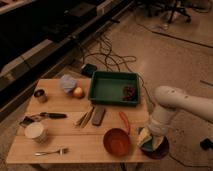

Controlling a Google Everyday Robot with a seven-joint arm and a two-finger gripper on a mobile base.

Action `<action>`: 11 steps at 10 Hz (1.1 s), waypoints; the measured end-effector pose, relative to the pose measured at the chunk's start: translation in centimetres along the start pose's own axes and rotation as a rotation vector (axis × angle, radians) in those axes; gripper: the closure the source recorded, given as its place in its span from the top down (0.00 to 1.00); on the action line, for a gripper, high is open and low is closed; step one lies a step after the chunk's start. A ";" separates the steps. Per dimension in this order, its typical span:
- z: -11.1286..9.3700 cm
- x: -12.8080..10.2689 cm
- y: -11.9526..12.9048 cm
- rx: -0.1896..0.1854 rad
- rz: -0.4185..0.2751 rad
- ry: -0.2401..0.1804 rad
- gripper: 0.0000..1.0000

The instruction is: Wipe purple bowl with sponge

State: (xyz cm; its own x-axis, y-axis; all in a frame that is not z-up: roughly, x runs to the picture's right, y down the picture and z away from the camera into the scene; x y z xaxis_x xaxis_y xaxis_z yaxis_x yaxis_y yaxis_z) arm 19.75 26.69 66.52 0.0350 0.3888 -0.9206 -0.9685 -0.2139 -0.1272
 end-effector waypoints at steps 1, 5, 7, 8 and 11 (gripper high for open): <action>0.3 0.9 0.7 0.005 -0.026 0.009 0.00; 2.1 3.6 2.0 0.039 -0.083 0.046 0.00; 2.6 4.1 1.3 0.044 -0.074 0.061 0.00; 2.8 4.6 0.6 0.043 -0.064 0.066 0.00; 2.7 5.5 -1.4 0.033 -0.029 0.066 0.00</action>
State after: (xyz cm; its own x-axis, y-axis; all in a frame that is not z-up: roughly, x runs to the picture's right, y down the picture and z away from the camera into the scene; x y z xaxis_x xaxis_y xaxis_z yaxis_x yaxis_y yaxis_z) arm 20.66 31.60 62.64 0.0780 0.3346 -0.9391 -0.9745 -0.1732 -0.1427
